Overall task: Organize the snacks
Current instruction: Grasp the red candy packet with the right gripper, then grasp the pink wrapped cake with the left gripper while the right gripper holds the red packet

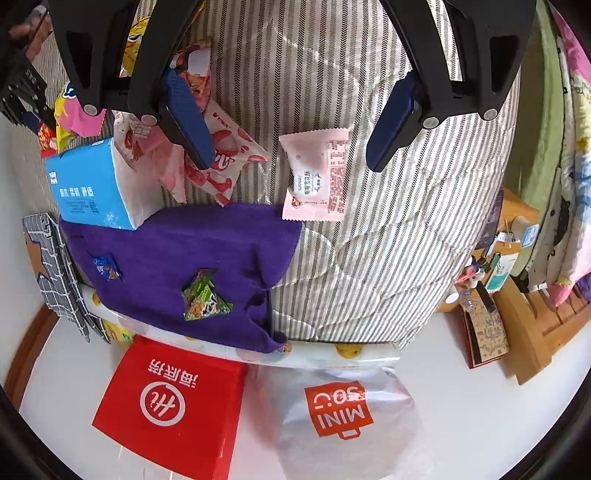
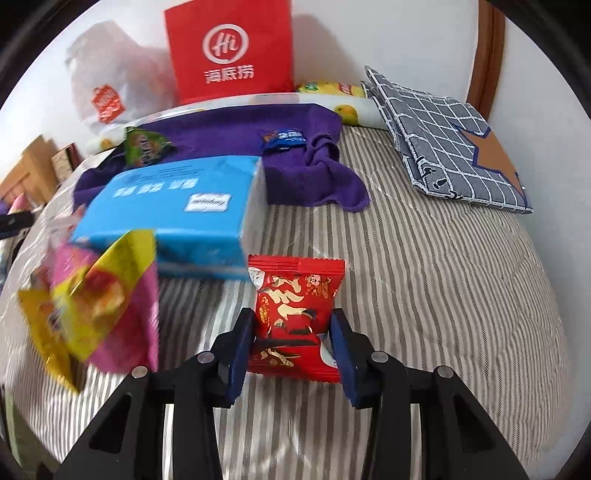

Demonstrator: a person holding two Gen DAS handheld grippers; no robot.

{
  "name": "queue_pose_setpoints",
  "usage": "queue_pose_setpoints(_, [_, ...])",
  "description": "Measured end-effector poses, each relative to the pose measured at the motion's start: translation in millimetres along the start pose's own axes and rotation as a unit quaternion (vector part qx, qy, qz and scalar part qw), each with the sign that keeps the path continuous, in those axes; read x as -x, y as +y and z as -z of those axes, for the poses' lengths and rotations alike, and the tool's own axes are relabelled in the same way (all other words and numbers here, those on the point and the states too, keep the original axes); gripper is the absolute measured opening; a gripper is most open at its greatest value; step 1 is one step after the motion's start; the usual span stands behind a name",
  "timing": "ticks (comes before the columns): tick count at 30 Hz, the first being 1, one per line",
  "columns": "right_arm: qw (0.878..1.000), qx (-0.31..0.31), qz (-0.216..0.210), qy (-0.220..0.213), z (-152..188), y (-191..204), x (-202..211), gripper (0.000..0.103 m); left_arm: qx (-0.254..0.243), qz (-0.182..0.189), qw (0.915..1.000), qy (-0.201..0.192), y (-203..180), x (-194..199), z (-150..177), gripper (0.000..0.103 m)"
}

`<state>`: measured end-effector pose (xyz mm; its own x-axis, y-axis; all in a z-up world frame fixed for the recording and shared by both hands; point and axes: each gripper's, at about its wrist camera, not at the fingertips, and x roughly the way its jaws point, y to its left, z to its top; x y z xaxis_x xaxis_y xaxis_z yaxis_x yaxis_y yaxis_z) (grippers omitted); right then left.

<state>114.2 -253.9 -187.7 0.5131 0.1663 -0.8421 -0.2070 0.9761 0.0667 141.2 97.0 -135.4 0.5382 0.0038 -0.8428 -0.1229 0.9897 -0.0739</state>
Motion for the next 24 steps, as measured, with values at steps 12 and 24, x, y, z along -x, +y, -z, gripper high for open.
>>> queue_pose_setpoints(12, [0.999, -0.005, 0.016, -0.027, 2.2, 5.3, -24.4, 0.04, 0.009, -0.012, 0.9998, 0.012, 17.6, -12.6, 0.7, 0.084])
queue_pose_setpoints(24, [0.999, -0.013, 0.016, -0.044, 6.6, 2.8, -24.7, 0.041, 0.005, -0.032, 0.9984, 0.046, 20.3, -56.1, -7.5, 0.065])
